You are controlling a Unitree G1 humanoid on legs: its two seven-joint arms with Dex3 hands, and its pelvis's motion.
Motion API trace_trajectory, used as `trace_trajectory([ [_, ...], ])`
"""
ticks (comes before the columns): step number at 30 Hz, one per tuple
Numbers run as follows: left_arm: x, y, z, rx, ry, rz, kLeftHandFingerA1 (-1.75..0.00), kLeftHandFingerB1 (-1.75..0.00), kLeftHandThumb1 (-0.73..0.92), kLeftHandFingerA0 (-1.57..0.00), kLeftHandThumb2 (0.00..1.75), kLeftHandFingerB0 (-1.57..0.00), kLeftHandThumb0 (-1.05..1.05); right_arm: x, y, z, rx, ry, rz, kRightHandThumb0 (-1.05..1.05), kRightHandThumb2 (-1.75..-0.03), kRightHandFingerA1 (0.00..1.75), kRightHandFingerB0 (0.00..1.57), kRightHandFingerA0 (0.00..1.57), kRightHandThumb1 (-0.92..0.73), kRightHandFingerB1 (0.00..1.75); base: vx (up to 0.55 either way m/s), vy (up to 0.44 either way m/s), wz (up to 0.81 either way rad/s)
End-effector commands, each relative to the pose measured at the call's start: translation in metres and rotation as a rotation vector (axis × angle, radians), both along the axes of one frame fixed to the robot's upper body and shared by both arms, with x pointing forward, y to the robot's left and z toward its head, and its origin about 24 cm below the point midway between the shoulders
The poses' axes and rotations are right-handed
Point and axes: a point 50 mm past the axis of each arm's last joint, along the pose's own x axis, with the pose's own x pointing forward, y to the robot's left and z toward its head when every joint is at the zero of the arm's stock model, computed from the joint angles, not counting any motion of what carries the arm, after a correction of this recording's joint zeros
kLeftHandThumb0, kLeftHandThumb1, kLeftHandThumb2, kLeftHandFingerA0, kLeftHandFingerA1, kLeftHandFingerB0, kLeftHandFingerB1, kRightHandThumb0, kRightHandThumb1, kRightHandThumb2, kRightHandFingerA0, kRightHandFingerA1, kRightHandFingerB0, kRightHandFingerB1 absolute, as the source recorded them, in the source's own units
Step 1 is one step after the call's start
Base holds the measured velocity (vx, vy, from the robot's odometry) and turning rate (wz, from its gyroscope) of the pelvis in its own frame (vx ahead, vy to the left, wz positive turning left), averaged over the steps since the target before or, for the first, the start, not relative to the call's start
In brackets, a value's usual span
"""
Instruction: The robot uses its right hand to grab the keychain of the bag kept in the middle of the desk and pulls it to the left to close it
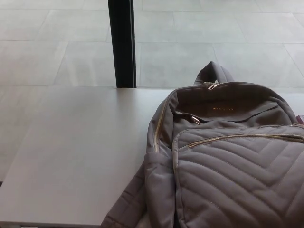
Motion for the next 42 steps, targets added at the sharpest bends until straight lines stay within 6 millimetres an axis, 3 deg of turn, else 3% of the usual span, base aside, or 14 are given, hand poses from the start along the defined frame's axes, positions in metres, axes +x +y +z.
trace_trajectory([
  [1,0.001,0.011,0.011,0.030,-0.121,0.054,-0.63,-0.53,0.42,-0.70,0.79,-0.54,-0.52,0.022,-0.024,0.043,0.055,-0.239,-0.140,-0.90,-0.92,0.81,0.00,0.17,-0.52,0.41,0.00,0.000,0.00],
  [5,0.000,0.011,0.012,0.024,-0.123,0.049,-0.61,-0.53,0.42,-0.69,0.79,-0.54,-0.53,0.056,-0.044,0.070,0.033,-0.338,-0.150,-0.86,-0.60,0.79,0.00,0.09,-0.66,0.42,0.00,0.000,0.00],
  [6,0.000,0.011,0.011,0.018,-0.123,0.049,-0.61,-0.53,0.43,-0.68,0.79,-0.52,-0.53,0.071,-0.046,0.086,0.018,-0.403,-0.109,-0.93,-0.93,0.70,0.05,0.22,-0.56,0.27,0.00,0.000,0.00],
  [12,0.000,0.011,0.012,0.018,-0.126,0.033,-0.52,-0.40,0.53,-0.75,0.57,-0.58,-0.48,0.108,-0.032,0.127,-0.064,-0.512,0.109,-0.82,-0.93,0.66,0.04,0.41,-0.53,0.39,0.00,0.000,0.00],
  [13,0.000,0.011,0.012,0.020,-0.123,0.033,-0.62,-0.53,0.42,-0.73,0.79,-0.54,-0.53,0.117,-0.016,0.138,-0.038,-0.592,0.207,-0.79,-0.61,0.59,0.07,0.43,-0.67,0.39,0.00,0.000,0.00],
  [14,0.000,0.011,0.012,0.020,-0.122,0.034,-0.62,-0.53,0.43,-0.71,0.79,-0.54,-0.53,0.120,-0.008,0.142,-0.023,-0.624,0.268,-0.88,-0.92,0.61,0.06,0.40,-0.55,0.32,0.00,0.000,0.00],
  [25,-0.004,0.011,0.012,0.011,-0.122,0.029,-0.62,-0.53,0.42,-0.71,0.80,-0.54,-0.54,0.137,0.064,0.140,0.005,-0.508,0.745,-0.64,-0.63,0.45,0.05,0.14,-0.65,0.16,0.00,-0.001,0.01],
  [28,-0.005,0.012,0.011,0.001,-0.113,0.032,-0.50,-0.40,0.52,-0.73,0.57,-0.58,-0.49,0.142,0.064,0.131,-0.027,-0.445,0.816,-0.64,-0.62,0.46,0.06,0.16,-0.64,0.18,0.00,0.000,0.00],
  [30,-0.005,0.012,0.011,-0.002,-0.120,0.034,-0.50,-0.40,0.52,-0.73,0.57,-0.59,-0.47,0.143,0.064,0.128,-0.029,-0.419,0.828,-0.62,-0.60,0.43,0.08,0.15,-0.61,0.20,0.00,0.000,0.00],
  [31,-0.005,0.012,0.011,-0.001,-0.120,0.035,-0.51,-0.40,0.52,-0.73,0.57,-0.60,-0.48,0.144,0.063,0.127,-0.030,-0.410,0.833,-0.36,-0.98,0.51,0.00,0.01,-0.41,0.50,0.00,0.000,0.00],
  [36,-0.004,0.013,0.012,0.008,-0.113,0.021,-0.62,-0.53,0.42,-0.69,0.80,-0.53,-0.53,0.147,0.058,0.123,-0.080,-0.329,0.889,-0.35,-0.99,0.52,0.00,0.02,-0.45,0.49,0.00,0.000,0.00],
  [38,-0.004,0.013,0.012,0.007,-0.111,0.013,-0.61,-0.53,0.43,-0.67,0.80,-0.52,-0.54,0.148,0.055,0.120,-0.122,-0.265,0.903,-0.56,-0.59,0.41,0.15,0.14,-0.60,0.27,0.00,0.000,0.00],
  [40,-0.004,0.013,0.013,0.011,-0.109,0.003,-0.50,-0.40,0.53,-0.72,0.57,-0.58,-0.49,0.149,0.054,0.119,-0.142,-0.245,0.908,-0.55,-0.59,0.41,0.17,0.15,-0.60,0.27,0.00,0.000,0.00],
  [42,-0.004,0.014,0.013,0.012,-0.107,0.011,-0.61,-0.53,0.43,-0.67,0.80,-0.54,-0.53,0.150,0.053,0.119,-0.174,-0.220,0.926,-0.52,-0.59,0.43,0.17,0.16,-0.61,0.27,0.00,0.000,0.00],
])
